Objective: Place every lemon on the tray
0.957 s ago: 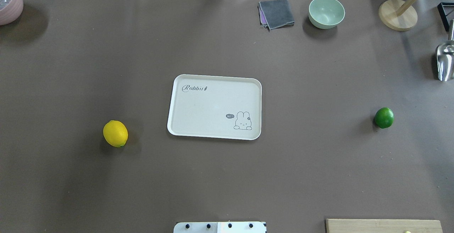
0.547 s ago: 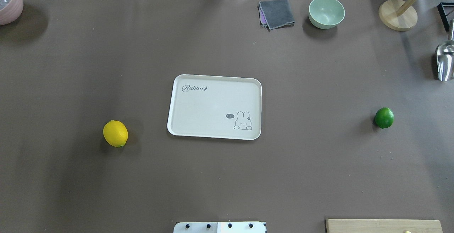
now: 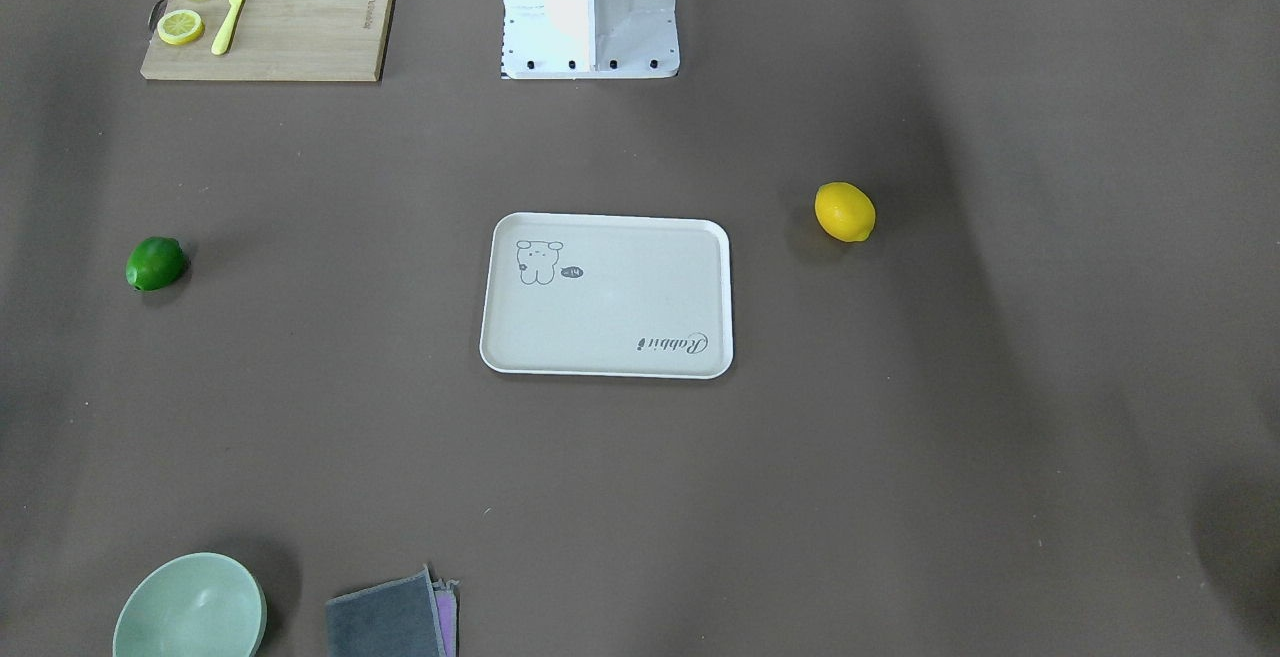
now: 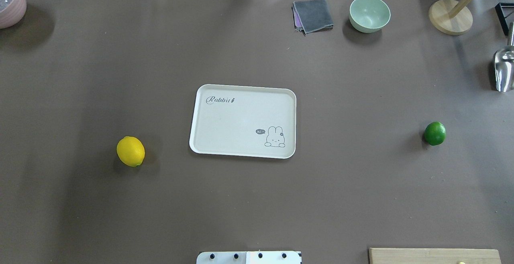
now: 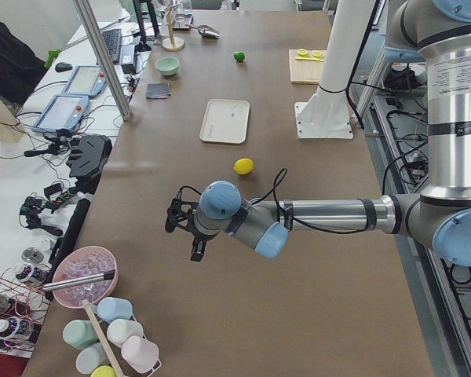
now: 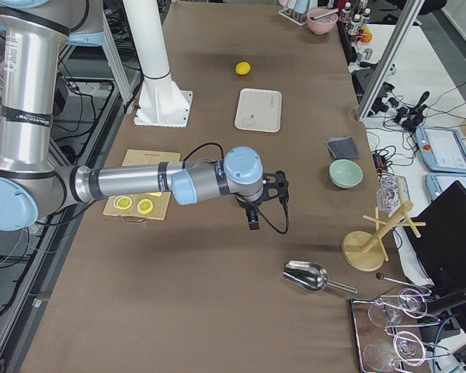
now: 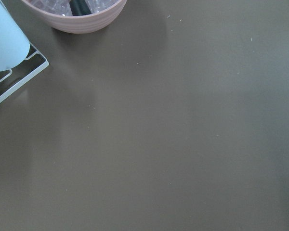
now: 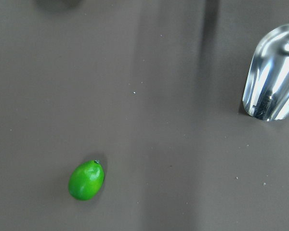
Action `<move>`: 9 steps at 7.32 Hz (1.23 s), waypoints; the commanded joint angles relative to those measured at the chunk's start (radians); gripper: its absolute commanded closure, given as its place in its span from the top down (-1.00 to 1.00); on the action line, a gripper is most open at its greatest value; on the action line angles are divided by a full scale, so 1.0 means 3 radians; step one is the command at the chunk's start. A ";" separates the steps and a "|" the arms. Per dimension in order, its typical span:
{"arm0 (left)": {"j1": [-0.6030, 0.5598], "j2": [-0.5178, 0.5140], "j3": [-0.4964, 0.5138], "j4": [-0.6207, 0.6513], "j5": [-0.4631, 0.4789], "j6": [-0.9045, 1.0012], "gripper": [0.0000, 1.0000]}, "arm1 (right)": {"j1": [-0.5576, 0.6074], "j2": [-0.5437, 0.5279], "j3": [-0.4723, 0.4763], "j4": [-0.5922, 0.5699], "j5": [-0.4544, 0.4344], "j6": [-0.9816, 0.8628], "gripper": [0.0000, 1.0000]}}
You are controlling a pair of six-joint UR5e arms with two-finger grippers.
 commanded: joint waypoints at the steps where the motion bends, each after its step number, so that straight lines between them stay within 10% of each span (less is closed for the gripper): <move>1: 0.0014 -0.0111 0.0503 -0.0677 0.0018 -0.0028 0.96 | -0.0068 0.0036 0.0004 0.0068 0.0037 0.0158 1.00; 3: 0.0014 -0.0168 0.0499 -0.0715 0.0039 -0.0028 0.96 | -0.0465 0.0118 -0.0011 0.0486 -0.0116 0.0885 1.00; 6: 0.0019 -0.0188 0.0489 -0.0715 0.0141 -0.0164 0.96 | -0.1421 0.0221 -0.0072 0.1344 -0.1192 0.2467 1.00; 9: 0.0014 -0.0204 0.0489 -0.0715 0.0157 -0.0212 0.96 | -0.1918 0.0226 -0.0159 0.1377 -0.1521 0.2771 1.00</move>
